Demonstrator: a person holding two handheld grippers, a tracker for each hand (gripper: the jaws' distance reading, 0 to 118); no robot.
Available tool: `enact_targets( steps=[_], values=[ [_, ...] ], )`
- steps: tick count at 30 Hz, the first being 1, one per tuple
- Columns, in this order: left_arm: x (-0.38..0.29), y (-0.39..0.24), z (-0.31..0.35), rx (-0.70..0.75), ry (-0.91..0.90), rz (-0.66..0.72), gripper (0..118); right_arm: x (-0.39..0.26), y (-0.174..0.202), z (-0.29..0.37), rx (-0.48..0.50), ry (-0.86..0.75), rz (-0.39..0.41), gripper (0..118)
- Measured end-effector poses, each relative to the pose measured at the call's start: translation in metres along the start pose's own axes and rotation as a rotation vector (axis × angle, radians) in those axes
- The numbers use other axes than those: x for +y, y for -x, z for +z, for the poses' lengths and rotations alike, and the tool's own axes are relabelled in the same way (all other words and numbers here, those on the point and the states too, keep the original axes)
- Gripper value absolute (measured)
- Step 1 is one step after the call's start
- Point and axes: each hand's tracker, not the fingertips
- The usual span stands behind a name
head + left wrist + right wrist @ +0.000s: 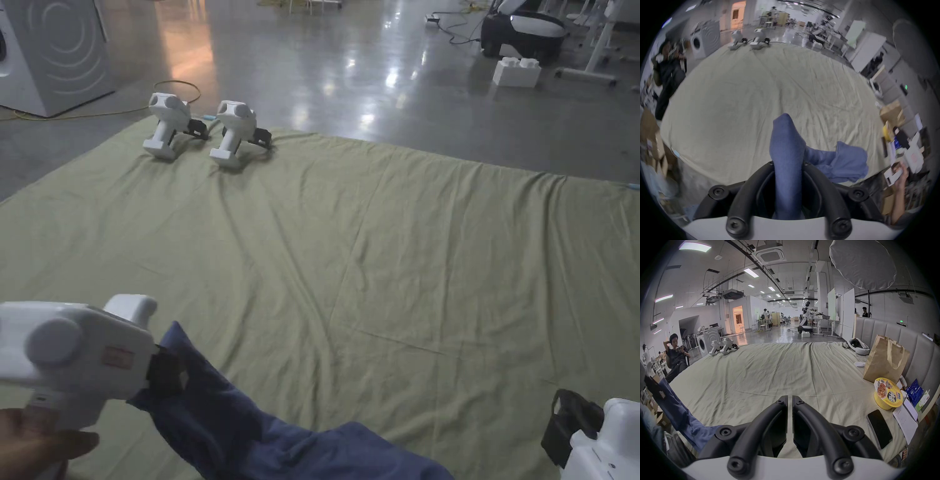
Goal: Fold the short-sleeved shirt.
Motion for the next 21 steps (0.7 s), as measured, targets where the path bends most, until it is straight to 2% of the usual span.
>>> enact_targets(
  steps=[6, 11, 21],
  values=[
    [-0.003, -0.075, -0.012, -0.011, 0.039, -0.128, 22, -0.003, -0.002, 0.0, 0.001, 0.004, -0.002, 7],
    [-0.013, -0.126, -0.029, -0.076, 0.073, -0.141, 22, -0.005, -0.009, 0.001, -0.013, 0.008, -0.012, 7],
    [-0.038, -0.204, -0.085, -0.004, 0.141, -0.235, 22, -0.009, -0.019, 0.004, -0.033, 0.021, -0.026, 7]
  ],
)
